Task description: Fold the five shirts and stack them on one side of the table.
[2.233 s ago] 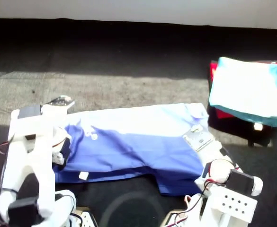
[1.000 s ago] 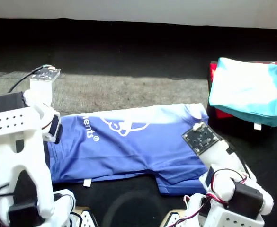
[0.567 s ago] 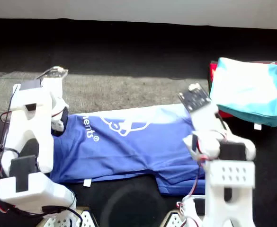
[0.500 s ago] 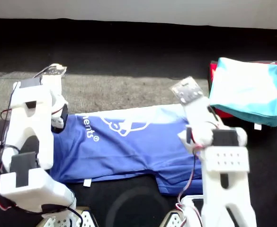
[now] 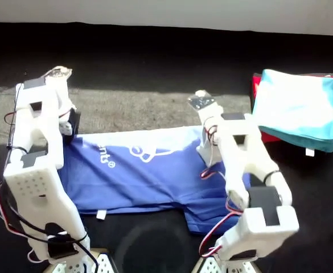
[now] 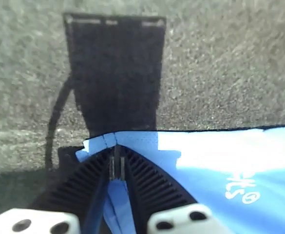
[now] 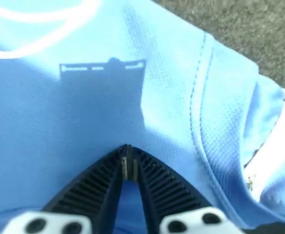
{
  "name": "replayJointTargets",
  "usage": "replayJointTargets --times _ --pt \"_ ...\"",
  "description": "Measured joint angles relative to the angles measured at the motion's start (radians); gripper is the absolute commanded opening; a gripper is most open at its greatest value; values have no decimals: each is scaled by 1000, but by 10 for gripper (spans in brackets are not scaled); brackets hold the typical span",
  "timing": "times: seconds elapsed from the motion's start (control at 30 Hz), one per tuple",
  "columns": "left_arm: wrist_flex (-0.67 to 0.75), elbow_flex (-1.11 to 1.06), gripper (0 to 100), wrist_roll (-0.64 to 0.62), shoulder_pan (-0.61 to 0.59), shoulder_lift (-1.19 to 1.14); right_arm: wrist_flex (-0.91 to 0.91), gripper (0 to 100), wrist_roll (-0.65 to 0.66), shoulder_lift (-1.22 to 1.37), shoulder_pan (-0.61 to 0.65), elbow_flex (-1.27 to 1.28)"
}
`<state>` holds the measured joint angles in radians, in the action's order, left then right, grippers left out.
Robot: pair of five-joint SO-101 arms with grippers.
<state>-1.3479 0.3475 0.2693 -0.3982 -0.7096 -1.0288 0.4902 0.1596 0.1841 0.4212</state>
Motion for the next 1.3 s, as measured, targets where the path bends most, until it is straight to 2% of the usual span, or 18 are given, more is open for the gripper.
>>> replayJointTargets --times 0.43,0.57,0.67,0.87,1.17,1.3 --pt "-259 850 9 0 -9 -454 -20 7 -123 341 -11 -460" --pt "-385 1028 9 2 -11 -502 -140 7 -147 348 -18 -565" --pt "-411 1071 9 -2 -17 -500 -259 7 -147 350 -18 -657" --pt "-422 901 9 -3 -23 -353 -456 7 -147 351 -17 -862" --pt "-419 310 9 -3 -23 199 -704 7 -147 351 -17 -1232" --pt "-328 32 9 -3 -15 397 -724 7 -152 351 -17 -1327"
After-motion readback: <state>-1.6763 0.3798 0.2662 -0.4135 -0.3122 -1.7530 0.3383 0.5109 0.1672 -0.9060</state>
